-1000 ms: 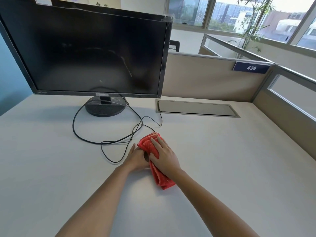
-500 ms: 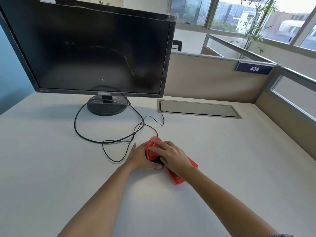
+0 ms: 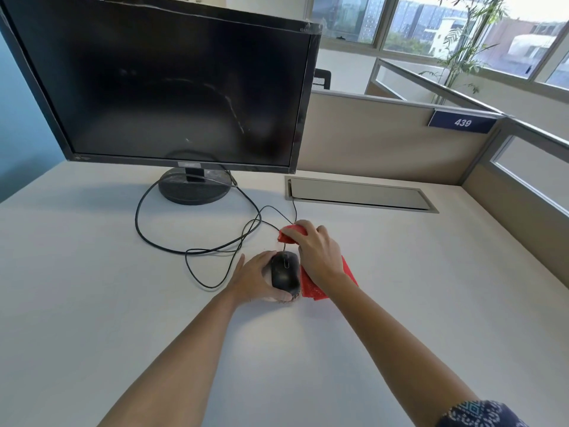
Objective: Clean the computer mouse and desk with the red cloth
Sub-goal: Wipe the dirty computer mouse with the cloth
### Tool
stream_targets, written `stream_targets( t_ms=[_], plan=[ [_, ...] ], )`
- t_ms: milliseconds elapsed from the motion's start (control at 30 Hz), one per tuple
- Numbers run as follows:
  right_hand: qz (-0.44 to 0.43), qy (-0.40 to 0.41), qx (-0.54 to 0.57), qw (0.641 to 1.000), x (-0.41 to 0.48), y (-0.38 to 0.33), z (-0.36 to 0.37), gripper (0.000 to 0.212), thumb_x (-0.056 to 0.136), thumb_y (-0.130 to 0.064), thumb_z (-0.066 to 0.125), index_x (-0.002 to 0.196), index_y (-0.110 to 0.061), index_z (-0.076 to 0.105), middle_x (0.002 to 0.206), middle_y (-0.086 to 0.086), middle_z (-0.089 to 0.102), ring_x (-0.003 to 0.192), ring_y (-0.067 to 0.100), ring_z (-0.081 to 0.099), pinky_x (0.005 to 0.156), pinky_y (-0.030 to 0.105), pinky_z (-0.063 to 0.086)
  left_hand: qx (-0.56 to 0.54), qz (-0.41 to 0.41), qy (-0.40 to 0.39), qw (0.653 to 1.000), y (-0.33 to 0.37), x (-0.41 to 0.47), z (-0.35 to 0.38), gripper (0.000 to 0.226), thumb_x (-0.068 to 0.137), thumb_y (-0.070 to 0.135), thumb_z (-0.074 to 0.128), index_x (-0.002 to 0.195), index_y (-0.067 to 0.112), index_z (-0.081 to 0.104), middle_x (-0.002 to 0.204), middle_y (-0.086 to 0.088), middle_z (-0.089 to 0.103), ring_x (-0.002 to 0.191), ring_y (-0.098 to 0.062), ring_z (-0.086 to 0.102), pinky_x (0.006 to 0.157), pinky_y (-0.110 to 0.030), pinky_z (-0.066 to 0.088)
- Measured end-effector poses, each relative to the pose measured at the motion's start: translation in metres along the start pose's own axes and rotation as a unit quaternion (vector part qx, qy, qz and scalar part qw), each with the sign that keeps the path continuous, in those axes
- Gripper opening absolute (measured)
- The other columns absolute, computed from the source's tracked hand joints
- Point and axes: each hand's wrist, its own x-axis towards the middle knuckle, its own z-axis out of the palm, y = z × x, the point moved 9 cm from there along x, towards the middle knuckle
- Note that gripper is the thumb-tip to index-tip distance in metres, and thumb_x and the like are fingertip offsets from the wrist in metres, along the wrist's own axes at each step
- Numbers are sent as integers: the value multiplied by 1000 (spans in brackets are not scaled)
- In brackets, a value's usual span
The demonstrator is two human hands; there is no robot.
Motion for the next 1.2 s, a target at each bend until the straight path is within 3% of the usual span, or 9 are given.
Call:
stream_targets(
  t_ms=[167,367,533,733,833,967,1200],
  plan=[
    [41,-34,-41,998,-2,14,10,33,97,-17,47,127,-30,50,129,2,49,105,26,50,71,35,52,4,-14,1,1000,-3,1,0,92,40,67,71,123,46,36,119,32,39,114,8,29,113,-35,-10],
    [-119,-84,-118,982,-9,-16,17,29,96,-16,50,123,-26,54,125,4,52,105,25,49,69,33,48,-1,-9,10,1000,0,0,-1,82,39,67,70,113,49,38,110,37,42,111,9,34,113,-36,-6],
    [-228,-111,-143,957,-14,-20,11,33,94,-15,54,123,-31,55,126,4,54,103,26,52,70,36,54,-3,2,2,1000,-1,0,0,80,41,67,71,112,50,37,111,34,44,111,5,37,112,-39,-4],
    [-178,-114,-172,962,4,-17,20,33,94,-15,54,124,-27,54,131,6,50,109,26,50,77,36,55,-3,-8,-1,1000,-2,1,0,86,42,65,72,119,44,39,120,28,46,117,3,36,111,-35,-8],
    [-200,-113,-168,959,9,-19,21,35,93,-15,55,126,-28,53,134,6,47,113,27,49,79,38,56,0,-10,4,1000,-2,-1,-1,89,41,66,71,120,43,37,118,29,43,114,7,32,108,-30,-11],
    [-231,-111,-162,953,0,-20,21,37,89,-15,61,122,-30,54,132,7,50,111,29,53,75,39,57,15,-5,7,1000,-1,0,-1,91,41,68,70,121,39,39,119,27,44,116,2,37,113,-38,-5],
    [-212,-111,-182,954,10,-22,22,36,92,-17,57,126,-27,53,134,7,47,114,28,49,80,38,55,6,-14,0,1000,-3,0,0,92,40,68,70,120,42,36,113,32,38,110,8,30,111,-33,-9]
  ],
)
